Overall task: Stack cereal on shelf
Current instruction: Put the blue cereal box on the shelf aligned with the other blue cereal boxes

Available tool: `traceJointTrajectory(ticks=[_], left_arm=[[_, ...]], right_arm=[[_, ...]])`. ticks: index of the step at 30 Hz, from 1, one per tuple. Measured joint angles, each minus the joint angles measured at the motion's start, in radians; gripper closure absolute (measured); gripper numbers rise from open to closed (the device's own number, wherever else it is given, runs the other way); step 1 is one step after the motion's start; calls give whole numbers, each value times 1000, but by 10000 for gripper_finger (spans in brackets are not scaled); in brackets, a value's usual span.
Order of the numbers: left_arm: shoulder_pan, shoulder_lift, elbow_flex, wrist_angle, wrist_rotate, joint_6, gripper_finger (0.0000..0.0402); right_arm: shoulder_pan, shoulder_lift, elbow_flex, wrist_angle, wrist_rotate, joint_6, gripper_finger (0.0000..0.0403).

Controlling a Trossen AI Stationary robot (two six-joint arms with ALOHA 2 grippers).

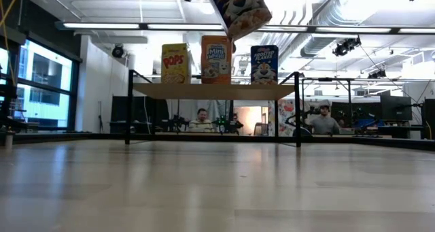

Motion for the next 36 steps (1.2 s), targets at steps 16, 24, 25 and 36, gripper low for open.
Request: traceJointTrajectory(ticks=[16, 24, 25, 36], left_arm=[[52, 0, -2, 57, 33, -39, 143], [42, -114, 0, 70, 15, 5, 135], [44, -128, 0, 67, 15, -5, 135], [45, -210, 0, -6, 16, -23, 135]], right_arm=[[-2, -1, 0, -8, 8, 1, 266], [-5, -34, 0, -136, 94, -34, 266], [-10, -42, 0, -143, 106, -44, 266], [-150, -145, 0, -175, 85, -143, 266]])
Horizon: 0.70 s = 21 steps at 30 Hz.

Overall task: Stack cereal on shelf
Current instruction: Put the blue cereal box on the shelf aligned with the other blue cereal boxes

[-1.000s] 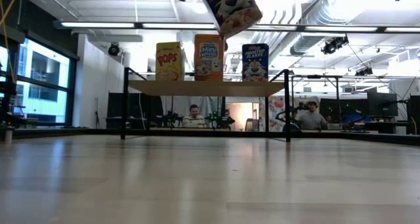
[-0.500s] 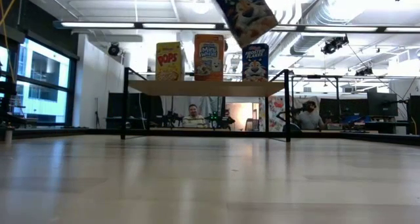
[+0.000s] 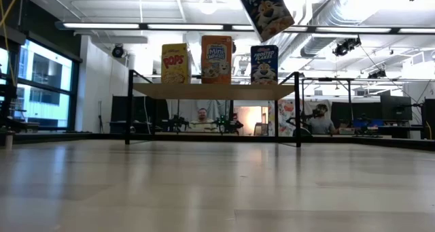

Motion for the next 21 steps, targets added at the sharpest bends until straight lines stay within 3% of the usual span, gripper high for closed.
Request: traceJointTrajectory(ticks=[6, 12, 21], left_arm=[[0, -12, -2, -63, 0, -8, 135], [0, -22, -1, -70, 0, -8, 135], [0, -21, -1, -81, 0, -7, 135]], right_arm=[[-81, -21, -47, 36, -130, -41, 266], [-152, -160, -351, 226, -135, -34, 266], [-237, -408, -706, 631, -249, -53, 266]])
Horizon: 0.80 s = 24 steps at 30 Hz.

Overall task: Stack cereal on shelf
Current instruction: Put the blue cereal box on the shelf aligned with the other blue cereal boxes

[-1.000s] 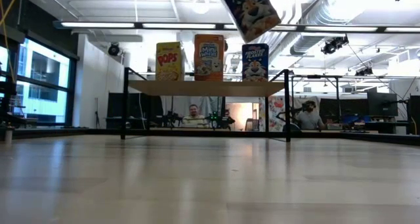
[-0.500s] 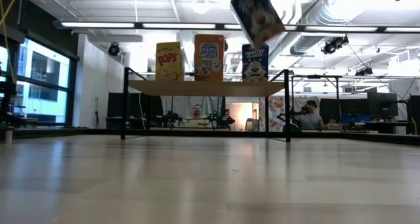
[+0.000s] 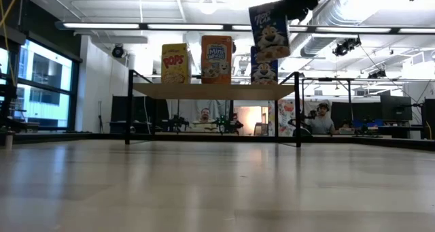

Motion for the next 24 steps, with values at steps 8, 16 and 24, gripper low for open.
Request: traceJointTrajectory(ticks=[8, 16, 24], left_arm=[[1, 0, 0, -2, 0, 1, 135], [1, 0, 0, -7, -12, 3, 135], [1, 0, 0, -13, -19, 2, 135]], right_arm=[[-90, -48, -220, 285, -96, -7, 266], [-188, -47, -264, 337, -240, -61, 266], [-304, -38, -264, 340, -359, -91, 266]])
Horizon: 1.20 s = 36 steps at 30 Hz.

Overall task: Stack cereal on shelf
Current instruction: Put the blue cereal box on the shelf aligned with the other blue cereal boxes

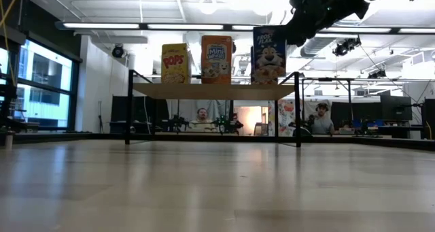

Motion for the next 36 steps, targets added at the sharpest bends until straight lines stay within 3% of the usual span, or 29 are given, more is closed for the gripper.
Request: traceJointTrajectory(ticks=[10, 36], left_arm=[[28, 0, 0, 1, -57, -3, 135], [28, 1, 0, 2, -55, -3, 135]], right_arm=[[-38, 29, 1, 4, -62, -52, 266], [-58, 53, 1, 28, -6, -54, 266]])
